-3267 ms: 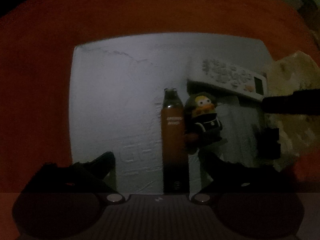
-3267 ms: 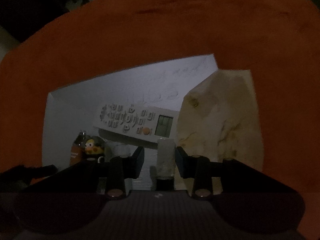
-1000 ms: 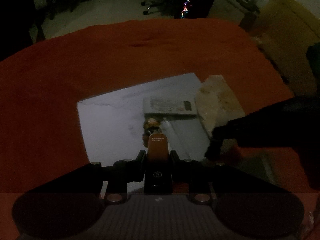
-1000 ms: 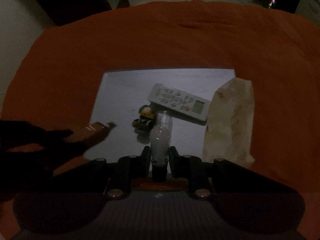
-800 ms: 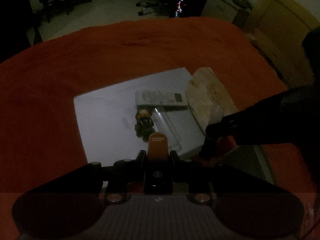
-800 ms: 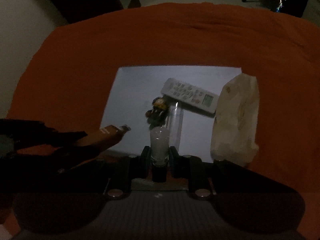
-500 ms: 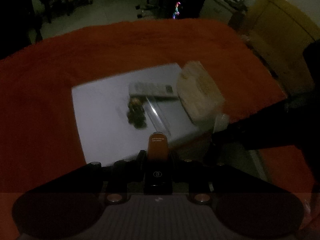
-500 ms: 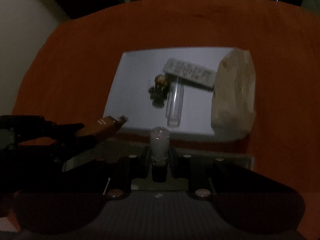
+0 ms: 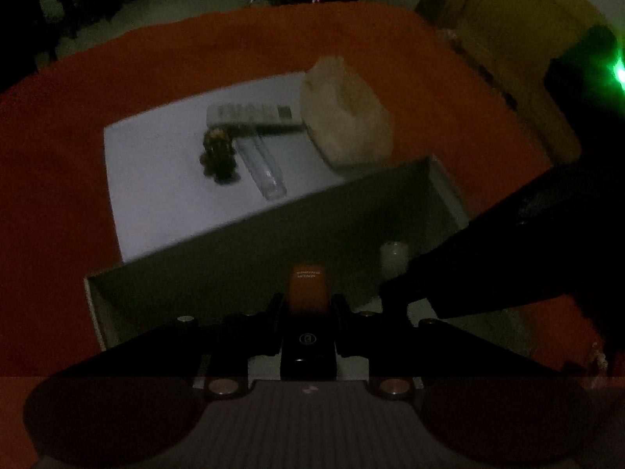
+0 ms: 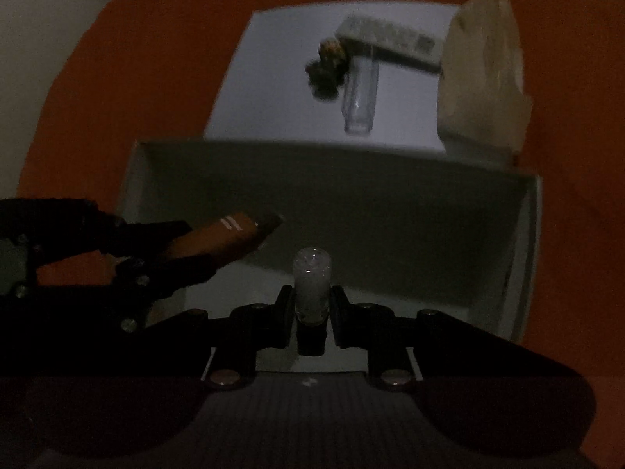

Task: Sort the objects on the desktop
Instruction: 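Lift the brown bottle with the left gripper while the right gripper carries the vial into the box, then set the brown bottle down in the box with the left gripper while the right gripper releases the vial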

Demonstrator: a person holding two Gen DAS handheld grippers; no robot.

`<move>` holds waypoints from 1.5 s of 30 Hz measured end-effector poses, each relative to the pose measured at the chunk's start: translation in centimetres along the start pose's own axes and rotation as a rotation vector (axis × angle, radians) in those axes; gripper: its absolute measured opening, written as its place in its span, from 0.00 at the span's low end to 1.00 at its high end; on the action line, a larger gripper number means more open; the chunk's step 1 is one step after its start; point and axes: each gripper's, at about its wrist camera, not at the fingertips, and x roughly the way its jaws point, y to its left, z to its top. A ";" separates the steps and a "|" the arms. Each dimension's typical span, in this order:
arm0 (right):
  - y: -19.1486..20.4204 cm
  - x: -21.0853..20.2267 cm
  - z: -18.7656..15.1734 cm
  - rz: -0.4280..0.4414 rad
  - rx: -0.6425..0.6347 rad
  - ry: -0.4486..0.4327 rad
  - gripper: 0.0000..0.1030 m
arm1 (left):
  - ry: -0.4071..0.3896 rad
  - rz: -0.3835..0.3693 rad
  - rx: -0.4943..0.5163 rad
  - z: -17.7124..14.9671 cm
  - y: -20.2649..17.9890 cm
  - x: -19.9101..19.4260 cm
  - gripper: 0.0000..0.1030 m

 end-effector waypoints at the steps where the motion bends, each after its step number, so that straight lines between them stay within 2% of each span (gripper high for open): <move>1: -0.1 0.4 -0.3 -0.005 0.003 0.012 0.21 | 0.011 0.002 -0.003 -0.3 0.0 0.4 0.20; 11: -1.8 3.8 -2.6 -0.059 0.019 0.098 0.21 | 0.141 0.036 0.018 -3.7 -0.4 5.1 0.20; 18: -1.9 5.5 -3.5 -0.084 -0.002 0.134 0.21 | 0.164 0.070 0.047 -4.5 -0.8 6.5 0.20; 28: -1.9 6.9 -4.8 -0.110 -0.013 0.180 0.21 | 0.199 0.080 0.075 -5.2 -1.6 7.6 0.20; 38: -1.6 8.2 -5.3 -0.127 -0.032 0.188 0.21 | 0.277 0.094 0.078 -6.7 -1.6 9.2 0.20; 43: -1.5 8.7 -5.3 -0.139 -0.033 0.165 0.21 | 0.281 0.097 0.074 -7.0 -1.5 9.5 0.21; 45: -1.4 8.8 -5.3 -0.146 -0.041 0.153 0.22 | 0.278 0.098 0.068 -6.9 -1.4 9.3 0.26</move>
